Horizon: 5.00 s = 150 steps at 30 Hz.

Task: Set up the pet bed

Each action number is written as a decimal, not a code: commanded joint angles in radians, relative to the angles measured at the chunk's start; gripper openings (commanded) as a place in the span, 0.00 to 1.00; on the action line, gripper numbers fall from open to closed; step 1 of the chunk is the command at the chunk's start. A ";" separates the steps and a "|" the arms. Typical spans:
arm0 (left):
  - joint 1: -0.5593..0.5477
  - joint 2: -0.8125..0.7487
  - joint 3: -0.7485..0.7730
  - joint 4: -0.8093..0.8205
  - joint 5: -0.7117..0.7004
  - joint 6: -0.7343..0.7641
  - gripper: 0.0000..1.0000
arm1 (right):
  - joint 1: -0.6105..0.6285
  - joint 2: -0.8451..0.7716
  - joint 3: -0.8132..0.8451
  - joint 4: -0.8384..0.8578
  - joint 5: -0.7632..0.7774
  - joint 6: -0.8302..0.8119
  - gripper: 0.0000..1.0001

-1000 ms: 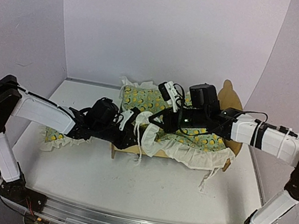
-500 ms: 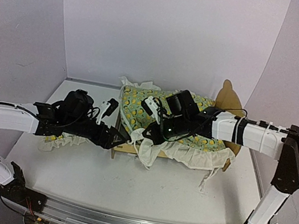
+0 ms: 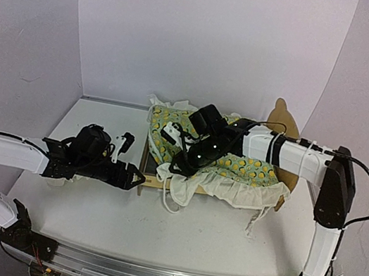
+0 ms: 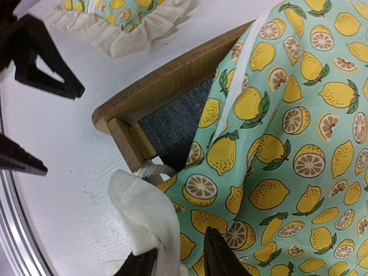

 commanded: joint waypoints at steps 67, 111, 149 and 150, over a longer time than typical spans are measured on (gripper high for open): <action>-0.207 0.291 -0.484 1.446 -0.256 0.419 0.35 | 0.006 0.073 0.357 -0.219 -0.107 -0.362 0.00; -0.189 0.827 -0.170 1.652 -0.574 0.393 0.15 | -0.003 0.045 0.429 -0.246 -0.159 -0.357 0.00; -0.169 0.484 -0.221 1.012 -0.034 0.057 0.00 | -0.003 0.155 0.294 -0.139 -0.020 -0.488 0.09; -0.169 0.473 -0.233 1.012 -0.047 0.048 0.00 | -0.003 0.162 0.304 -0.138 -0.010 -0.455 0.21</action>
